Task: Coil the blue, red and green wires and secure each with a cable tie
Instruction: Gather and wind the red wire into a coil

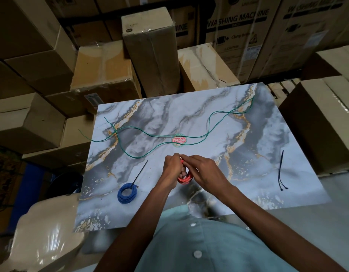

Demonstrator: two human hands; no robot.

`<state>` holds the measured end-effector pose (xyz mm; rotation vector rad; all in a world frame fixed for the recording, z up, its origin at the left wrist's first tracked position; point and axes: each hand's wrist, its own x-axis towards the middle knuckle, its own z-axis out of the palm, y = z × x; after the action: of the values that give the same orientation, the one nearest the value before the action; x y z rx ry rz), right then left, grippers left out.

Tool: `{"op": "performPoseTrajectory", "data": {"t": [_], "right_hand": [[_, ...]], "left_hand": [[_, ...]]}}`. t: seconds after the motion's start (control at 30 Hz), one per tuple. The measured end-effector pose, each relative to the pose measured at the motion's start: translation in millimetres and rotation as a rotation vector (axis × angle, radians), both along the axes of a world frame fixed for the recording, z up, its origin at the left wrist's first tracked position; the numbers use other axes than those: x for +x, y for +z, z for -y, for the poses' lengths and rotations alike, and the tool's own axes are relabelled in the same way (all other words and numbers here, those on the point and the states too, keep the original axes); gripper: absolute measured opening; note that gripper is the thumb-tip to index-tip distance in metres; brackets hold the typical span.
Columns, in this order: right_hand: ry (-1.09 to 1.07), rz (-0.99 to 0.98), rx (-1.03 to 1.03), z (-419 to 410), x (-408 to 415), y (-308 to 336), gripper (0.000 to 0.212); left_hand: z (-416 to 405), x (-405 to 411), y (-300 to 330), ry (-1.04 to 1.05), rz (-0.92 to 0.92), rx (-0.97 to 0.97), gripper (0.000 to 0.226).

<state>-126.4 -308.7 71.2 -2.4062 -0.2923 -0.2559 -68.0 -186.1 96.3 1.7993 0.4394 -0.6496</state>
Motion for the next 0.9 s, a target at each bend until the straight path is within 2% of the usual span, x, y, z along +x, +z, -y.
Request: {"op": "performPoseTrajectory", "data": {"t": [0.13, 0.2, 0.33, 0.43, 0.57, 0.63, 0.73, 0.8, 0.9], "right_hand": [[-0.004, -0.115, 0.167, 3, 2, 6, 0.033], [-0.029, -0.175, 0.22, 6, 5, 7, 0.026], [-0.066, -0.257, 0.188, 9, 10, 3, 0.024], [-0.122, -0.217, 0.213, 8, 10, 3, 0.025], [-0.152, -0.113, 0.259, 7, 6, 6, 0.028], [-0.105, -0.068, 0.246, 9, 7, 10, 0.03], [-0.01, 0.004, 0.193, 9, 5, 16, 0.031], [-0.036, 0.052, 0.173, 10, 4, 18, 0.03], [-0.138, 0.072, 0.175, 18, 5, 19, 0.031]], "left_hand": [[-1, 0, -4, 0.054, -0.055, -0.059, 0.038], [0, -2, -7, 0.085, -0.11, -0.106, 0.045], [2, -5, -13, 0.176, -0.175, -0.194, 0.059], [4, -8, -11, 0.272, -0.203, -0.315, 0.057], [8, -10, -5, 0.312, -0.165, -0.352, 0.051], [9, -11, -4, 0.291, -0.095, -0.274, 0.047], [10, -15, -7, 0.238, 0.11, -0.088, 0.046], [10, -17, -8, 0.214, 0.188, -0.053, 0.049], [3, -17, -6, 0.129, 0.05, -0.27, 0.053]]}}
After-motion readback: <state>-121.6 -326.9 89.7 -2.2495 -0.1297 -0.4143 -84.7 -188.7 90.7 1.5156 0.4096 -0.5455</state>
